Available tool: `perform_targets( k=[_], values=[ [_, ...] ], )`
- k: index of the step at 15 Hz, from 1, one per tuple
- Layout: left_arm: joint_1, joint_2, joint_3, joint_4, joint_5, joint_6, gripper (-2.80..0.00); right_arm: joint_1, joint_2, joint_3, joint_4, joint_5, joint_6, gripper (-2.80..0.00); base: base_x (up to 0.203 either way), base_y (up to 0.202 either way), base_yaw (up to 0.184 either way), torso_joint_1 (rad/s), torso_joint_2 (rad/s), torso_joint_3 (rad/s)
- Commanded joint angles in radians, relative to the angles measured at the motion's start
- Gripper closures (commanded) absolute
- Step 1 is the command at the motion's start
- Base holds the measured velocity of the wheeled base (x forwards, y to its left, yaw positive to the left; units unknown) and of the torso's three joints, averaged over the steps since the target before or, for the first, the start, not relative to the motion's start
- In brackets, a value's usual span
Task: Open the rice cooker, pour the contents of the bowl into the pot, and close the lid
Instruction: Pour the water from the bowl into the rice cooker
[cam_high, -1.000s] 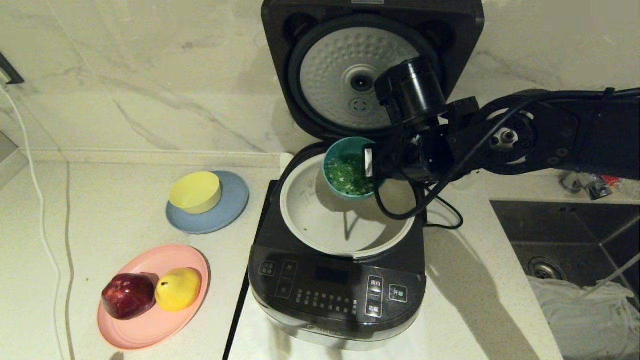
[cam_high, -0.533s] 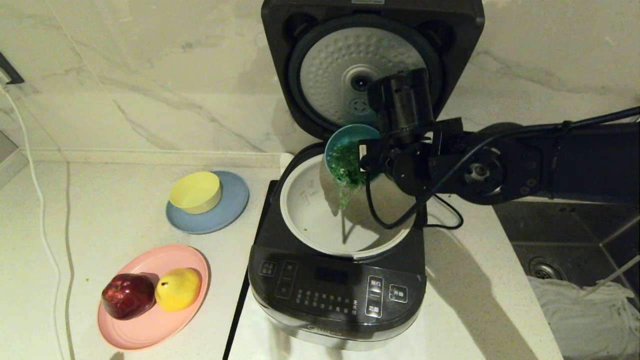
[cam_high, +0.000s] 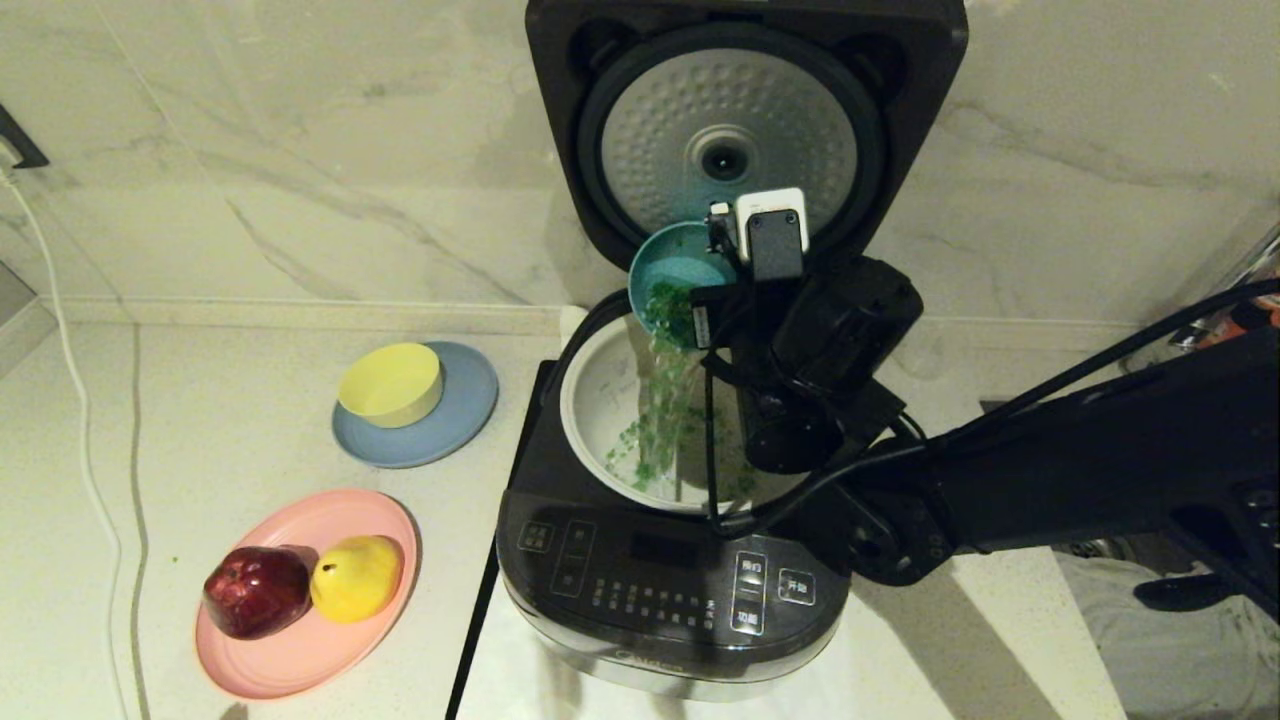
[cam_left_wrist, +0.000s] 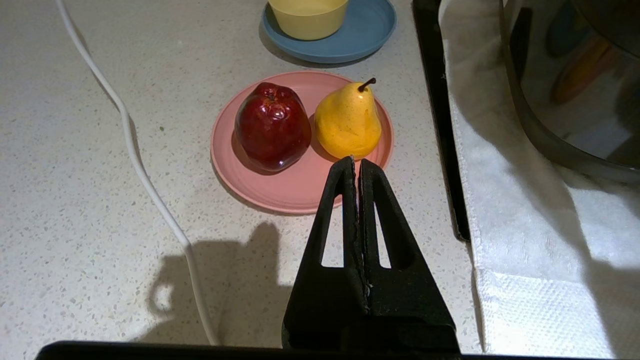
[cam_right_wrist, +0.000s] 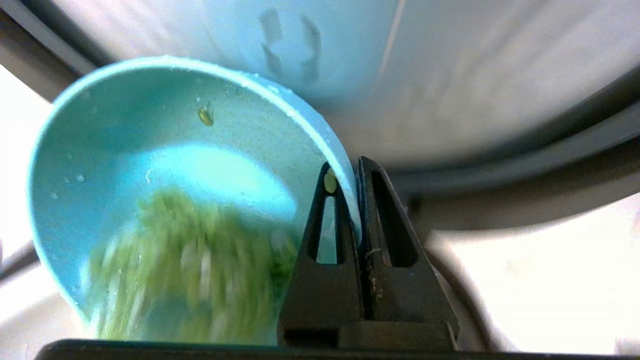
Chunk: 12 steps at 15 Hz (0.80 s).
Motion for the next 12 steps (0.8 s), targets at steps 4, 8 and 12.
perform_targets(
  k=[4,8,12],
  values=[
    [0.0,-0.001,0.009,0.0,0.0,0.001,0.0,0.003,0.032,0.116,-0.281,0.057,-0.087,0.0,0.0,0.0,0.0,0.0,0.0,0.0],
    [0.0,-0.001,0.009,0.0,0.0,0.001,0.0,0.013,0.014,0.116,-0.281,0.066,-0.087,0.0,0.0,0.0,0.0,0.0,0.0,0.0],
    [0.0,-0.001,0.009,0.0,0.0,-0.001,0.0,0.015,0.006,0.123,-0.281,0.068,-0.086,0.0,0.0,0.0,0.0,0.0,0.0,0.0]
  ],
)
